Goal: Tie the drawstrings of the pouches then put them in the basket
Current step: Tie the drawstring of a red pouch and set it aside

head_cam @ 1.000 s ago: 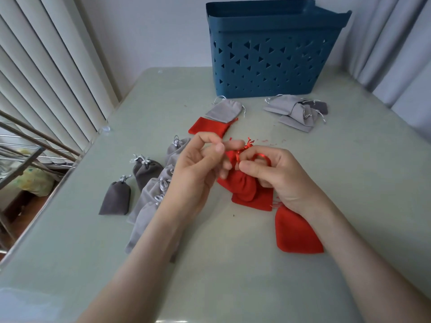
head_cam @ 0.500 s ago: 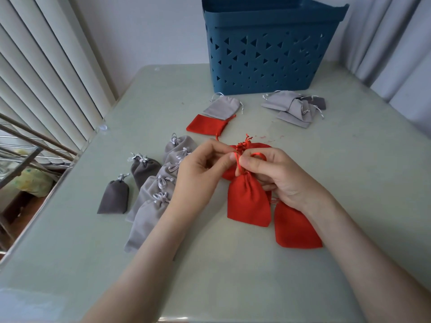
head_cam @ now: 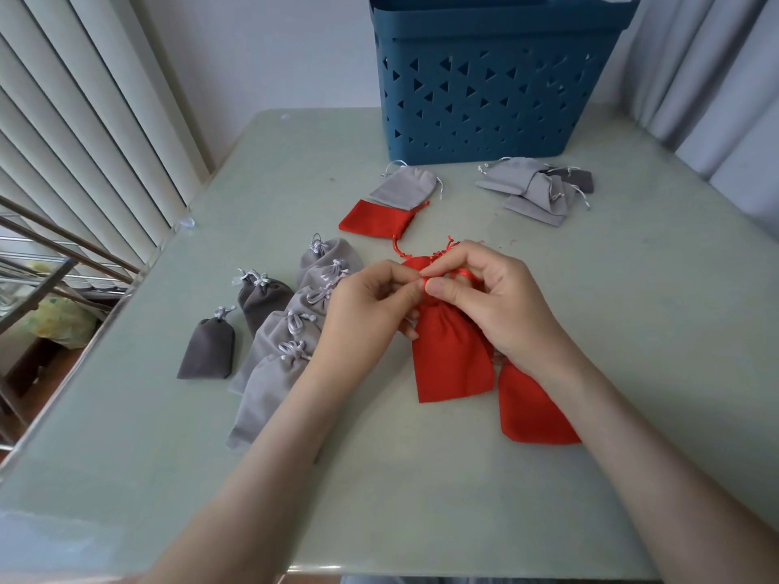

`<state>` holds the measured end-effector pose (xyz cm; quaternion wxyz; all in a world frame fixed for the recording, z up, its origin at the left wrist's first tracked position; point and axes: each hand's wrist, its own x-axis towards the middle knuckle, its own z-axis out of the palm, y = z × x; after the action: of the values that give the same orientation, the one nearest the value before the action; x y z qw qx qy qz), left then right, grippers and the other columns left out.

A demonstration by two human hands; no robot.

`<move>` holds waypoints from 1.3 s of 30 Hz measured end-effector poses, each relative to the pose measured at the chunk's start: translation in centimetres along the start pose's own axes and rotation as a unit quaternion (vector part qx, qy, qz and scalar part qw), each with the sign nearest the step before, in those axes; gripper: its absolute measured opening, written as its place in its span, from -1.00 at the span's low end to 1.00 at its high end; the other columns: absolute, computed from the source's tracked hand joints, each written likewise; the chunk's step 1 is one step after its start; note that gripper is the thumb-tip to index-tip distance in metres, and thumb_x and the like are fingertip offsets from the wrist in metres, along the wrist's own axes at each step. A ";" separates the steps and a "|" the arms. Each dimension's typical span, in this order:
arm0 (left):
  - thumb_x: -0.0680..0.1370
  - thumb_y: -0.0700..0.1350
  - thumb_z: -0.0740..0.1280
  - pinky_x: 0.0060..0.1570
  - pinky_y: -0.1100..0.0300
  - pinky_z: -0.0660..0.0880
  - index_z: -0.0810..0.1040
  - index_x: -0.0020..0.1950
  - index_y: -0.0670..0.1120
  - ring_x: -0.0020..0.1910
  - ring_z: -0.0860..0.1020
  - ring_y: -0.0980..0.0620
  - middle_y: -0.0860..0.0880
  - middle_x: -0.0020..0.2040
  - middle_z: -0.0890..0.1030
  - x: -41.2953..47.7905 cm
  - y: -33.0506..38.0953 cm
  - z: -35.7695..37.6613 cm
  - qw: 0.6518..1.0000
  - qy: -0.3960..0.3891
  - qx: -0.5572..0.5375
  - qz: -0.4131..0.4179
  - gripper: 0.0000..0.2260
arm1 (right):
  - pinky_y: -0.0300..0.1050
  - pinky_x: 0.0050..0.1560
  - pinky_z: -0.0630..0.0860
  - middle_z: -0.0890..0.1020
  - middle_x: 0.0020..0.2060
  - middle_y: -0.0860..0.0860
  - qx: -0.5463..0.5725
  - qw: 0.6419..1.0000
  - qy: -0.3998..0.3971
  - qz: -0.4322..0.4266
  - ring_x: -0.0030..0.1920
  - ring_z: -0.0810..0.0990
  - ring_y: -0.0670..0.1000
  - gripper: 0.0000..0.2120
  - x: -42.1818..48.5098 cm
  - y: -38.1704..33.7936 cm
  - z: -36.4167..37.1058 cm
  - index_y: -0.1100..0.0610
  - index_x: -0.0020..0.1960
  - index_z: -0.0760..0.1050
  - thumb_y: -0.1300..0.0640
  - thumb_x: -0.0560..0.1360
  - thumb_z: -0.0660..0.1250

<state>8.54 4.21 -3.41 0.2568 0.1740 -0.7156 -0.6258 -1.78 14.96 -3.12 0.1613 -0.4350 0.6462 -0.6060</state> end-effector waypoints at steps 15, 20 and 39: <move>0.50 -0.28 0.36 -0.36 0.35 0.41 0.54 -0.28 -0.11 -0.48 0.43 0.13 -0.01 -0.42 0.51 0.3 -0.3 -0.2 0.995 -0.094 0.026 -0.033 -0.83 | -0.16 -0.12 0.40 0.53 -0.32 0.05 -0.072 0.997 -0.006 -0.016 -0.27 0.47 -0.10 -0.93 -0.1 0.8 -0.1 0.02 -0.18 0.46 0.15 0.46 0.30; 0.49 -0.24 0.39 -0.44 0.36 0.34 0.52 -0.27 -0.12 -0.48 0.37 0.18 0.06 -0.45 0.47 0.0 -0.5 0.0 0.998 -0.050 0.034 -0.014 -0.85 | -0.29 -0.25 0.36 0.59 -0.36 -0.06 -0.030 0.999 0.014 -0.005 -0.34 0.45 -0.17 -0.90 0.0 0.3 -0.7 0.08 -0.10 0.54 0.12 0.51 0.26; 0.46 -0.14 0.30 -0.11 0.35 0.49 0.61 -0.11 -0.14 -0.22 0.59 0.17 0.07 -0.25 0.66 0.0 0.2 -0.5 0.990 -0.074 -0.122 0.017 -0.88 | -0.41 0.28 0.22 0.54 0.14 -0.06 -0.035 0.983 -0.149 0.100 0.24 0.39 -0.21 -0.81 0.0 0.6 -1.6 0.01 0.07 0.57 0.06 0.54 0.22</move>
<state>8.90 3.82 -3.20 0.2335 0.0825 -0.6538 -0.7150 -3.21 15.97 -3.37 0.3004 -0.4587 0.6761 -0.4922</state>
